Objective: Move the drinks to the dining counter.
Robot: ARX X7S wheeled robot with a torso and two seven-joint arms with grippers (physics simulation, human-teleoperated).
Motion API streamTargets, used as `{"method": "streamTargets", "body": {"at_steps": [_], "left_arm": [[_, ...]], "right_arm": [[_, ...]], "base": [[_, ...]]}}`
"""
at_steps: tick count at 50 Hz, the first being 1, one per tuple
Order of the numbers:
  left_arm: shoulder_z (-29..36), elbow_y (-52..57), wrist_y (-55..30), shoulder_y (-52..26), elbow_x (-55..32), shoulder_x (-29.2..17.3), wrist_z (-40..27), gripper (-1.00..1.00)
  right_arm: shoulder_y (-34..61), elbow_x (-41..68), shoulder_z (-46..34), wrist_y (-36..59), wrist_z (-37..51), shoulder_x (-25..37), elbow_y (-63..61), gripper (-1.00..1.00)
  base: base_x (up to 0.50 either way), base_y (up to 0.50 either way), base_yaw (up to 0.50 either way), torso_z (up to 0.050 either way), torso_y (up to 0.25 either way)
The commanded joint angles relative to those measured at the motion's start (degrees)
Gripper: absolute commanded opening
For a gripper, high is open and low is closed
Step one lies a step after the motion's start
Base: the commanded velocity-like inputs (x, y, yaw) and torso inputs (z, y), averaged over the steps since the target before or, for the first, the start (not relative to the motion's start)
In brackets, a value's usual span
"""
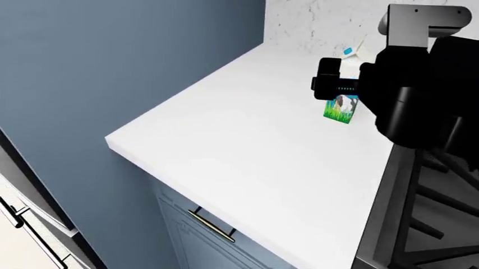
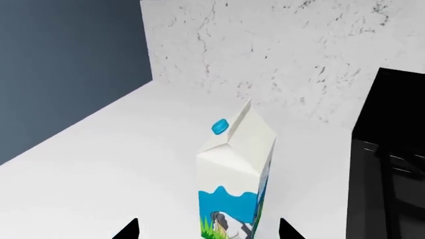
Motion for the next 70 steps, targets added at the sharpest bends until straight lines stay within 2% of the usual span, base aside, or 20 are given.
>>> {"method": "streamTargets", "body": {"at_steps": [1,10,20,70], "left_arm": [[0.4,0.0,0.05,-0.05,0.36,0.14,0.23,1.0],[-0.09,-0.06,-0.31,0.28,0.59,0.34,0.54,1.0],[-0.85,0.19,-0.54,0.76,0.48,0.79,0.62,1.0],[0.56,0.38,-1.44,1.08,3.54,2.48,2.26,1.0]], "right_arm": [[-0.56,0.19,0.22,-0.72,1.94,-0.33,1.44,1.0],[1.36,-1.56,-1.11,-0.16,-0.73,-2.7,4.89,1.0],[1.77,-2.36,-0.86,-0.76,-1.17,-2.21,7.63,1.0],[9.41,-14.68,-8.41,-2.87,-15.99,-13.32,35.38,1.0]], "base": [[0.0,0.0,0.0,0.0,0.0],[0.0,0.0,0.0,0.0,0.0],[0.0,0.0,0.0,0.0,0.0],[0.0,0.0,0.0,0.0,0.0]]}}
